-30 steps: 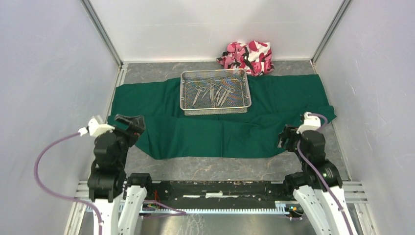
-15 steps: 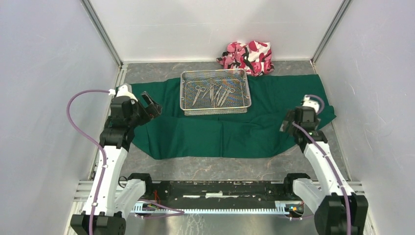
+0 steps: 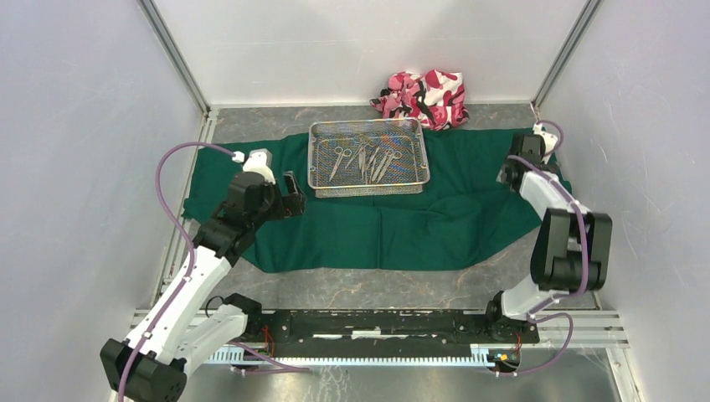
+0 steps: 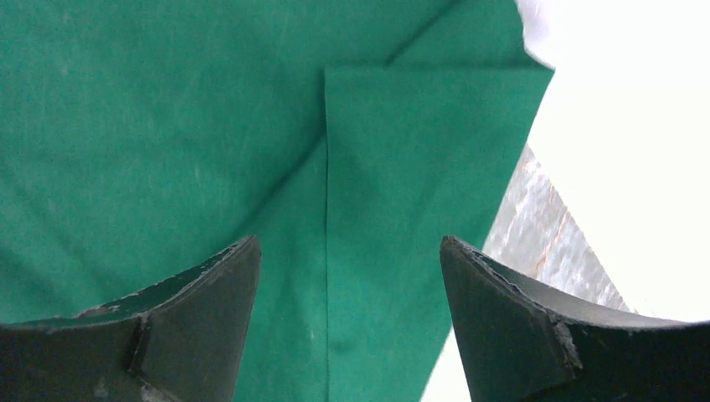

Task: Open and lay out the surgical kit
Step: Smooth out the surgical kit at the center of the board.

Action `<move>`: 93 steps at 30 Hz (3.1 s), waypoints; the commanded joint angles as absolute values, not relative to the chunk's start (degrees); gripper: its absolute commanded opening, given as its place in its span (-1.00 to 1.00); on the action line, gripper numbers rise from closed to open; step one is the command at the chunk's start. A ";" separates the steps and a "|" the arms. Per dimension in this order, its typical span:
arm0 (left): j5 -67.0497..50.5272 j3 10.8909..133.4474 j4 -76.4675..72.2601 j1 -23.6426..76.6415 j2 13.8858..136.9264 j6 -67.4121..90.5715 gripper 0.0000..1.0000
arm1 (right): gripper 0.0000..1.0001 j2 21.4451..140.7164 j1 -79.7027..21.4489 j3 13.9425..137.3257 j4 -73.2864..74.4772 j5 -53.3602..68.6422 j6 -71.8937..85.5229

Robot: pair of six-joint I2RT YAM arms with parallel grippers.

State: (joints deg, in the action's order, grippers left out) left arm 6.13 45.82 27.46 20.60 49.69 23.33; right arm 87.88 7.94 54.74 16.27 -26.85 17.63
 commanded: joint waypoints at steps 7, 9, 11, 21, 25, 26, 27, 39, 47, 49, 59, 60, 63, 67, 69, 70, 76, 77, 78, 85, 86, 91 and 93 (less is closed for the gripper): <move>16.73 46.01 26.38 26.95 46.14 19.25 0.96 | 0.51 102.93 8.12 68.22 16.22 -39.04 14.47; 17.50 45.97 26.52 27.68 45.90 19.25 0.96 | 0.44 104.84 8.12 69.17 15.85 -40.07 14.48; 17.93 46.01 26.71 28.22 45.63 19.26 0.96 | 0.34 106.75 8.09 70.22 15.11 -39.93 13.73; 18.86 45.88 26.98 29.44 44.74 19.17 0.96 | 0.07 114.24 8.17 77.12 18.46 -43.89 14.55; 18.90 45.91 26.90 29.62 44.52 19.17 0.96 | -0.05 114.70 8.41 76.04 18.08 -45.82 15.67; 18.97 45.89 26.96 29.62 44.48 19.23 0.96 | -0.06 114.86 8.41 75.70 17.69 -45.85 15.67; 18.98 45.92 26.97 29.62 44.47 19.17 0.96 | -0.07 115.19 8.52 75.64 17.66 -45.71 15.66; 19.09 46.01 27.00 29.62 44.17 19.16 0.96 | -1.00 112.55 9.09 75.00 19.75 -49.53 15.22; 19.07 46.01 27.05 29.71 43.63 19.16 0.96 | -1.00 96.72 12.56 61.32 18.98 -56.14 19.93; 19.34 45.97 27.14 29.78 43.38 19.16 0.96 | -1.00 91.00 15.51 55.71 18.56 -58.06 22.74; 19.50 46.04 27.17 29.71 43.31 19.62 0.96 | -1.00 54.70 34.46 22.87 8.98 -61.95 35.62; 19.64 45.99 27.20 29.71 43.25 19.65 0.95 | -1.00 53.94 34.50 21.43 8.30 -62.78 35.85; 19.75 45.96 27.09 29.71 43.47 19.64 0.96 | -0.14 55.06 34.54 20.19 7.82 -64.74 36.27; 21.01 45.62 26.80 29.73 43.13 20.08 0.99 | 0.65 57.08 33.67 24.07 8.31 -58.36 31.46; 21.60 45.28 26.48 29.66 42.81 20.13 0.99 | 0.70 56.11 29.79 25.33 6.14 -54.68 26.33; 22.11 45.25 26.46 29.65 42.89 20.24 0.99 | 0.71 55.59 26.83 25.86 4.66 -53.11 23.08; 27.15 45.59 28.06 29.62 46.17 22.31 0.99 | 0.69 58.15 -0.70 29.65 0.51 -23.44 8.87; 28.38 45.94 28.91 29.62 47.35 23.10 0.99 | 0.69 58.98 -5.29 29.46 0.44 -19.23 6.89; 29.54 46.25 29.79 29.66 48.59 23.79 0.99 | 0.70 59.83 -10.06 29.24 0.39 -15.30 4.83; 36.70 48.97 38.36 26.23 58.91 31.90 0.99 | 0.70 62.86 -31.66 27.62 0.48 -7.82 3.88; 35.09 49.14 38.61 23.91 60.29 32.24 0.99 | 0.71 62.57 -33.73 27.98 1.33 -9.73 3.58; 26.75 51.17 36.66 10.51 70.20 26.95 0.79 | 0.73 56.51 -35.14 26.51 1.67 -6.29 4.41; 29.16 52.98 36.96 9.17 76.97 24.33 0.67 | 0.74 52.96 -35.18 24.65 0.51 -4.43 4.85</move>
State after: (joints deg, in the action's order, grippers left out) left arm 28.88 48.88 37.34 12.45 68.86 27.51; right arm 59.05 -35.09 26.76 2.52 -8.51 4.84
